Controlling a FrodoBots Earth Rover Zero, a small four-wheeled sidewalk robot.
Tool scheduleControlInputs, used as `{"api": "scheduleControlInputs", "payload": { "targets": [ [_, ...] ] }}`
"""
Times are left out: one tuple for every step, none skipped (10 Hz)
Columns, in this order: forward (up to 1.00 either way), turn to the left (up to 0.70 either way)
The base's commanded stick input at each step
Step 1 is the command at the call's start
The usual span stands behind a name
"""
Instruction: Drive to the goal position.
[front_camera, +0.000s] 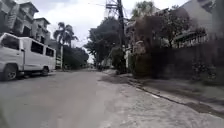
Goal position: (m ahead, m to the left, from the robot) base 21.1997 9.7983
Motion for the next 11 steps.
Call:
{"api": "scheduleControlInputs", "payload": {
  "targets": [
    [0.7, 0.0],
    [0.7, 0.0],
    [0.7, 0.0],
    [0.7, 0.0],
    [0.7, 0.0],
    [0.7, 0.0],
    [0.7, 0.0],
    [0.7, 0.0],
    [0.7, 0.0],
    [0.7, 0.0],
    [0.7, 0.0]
  ]
}}
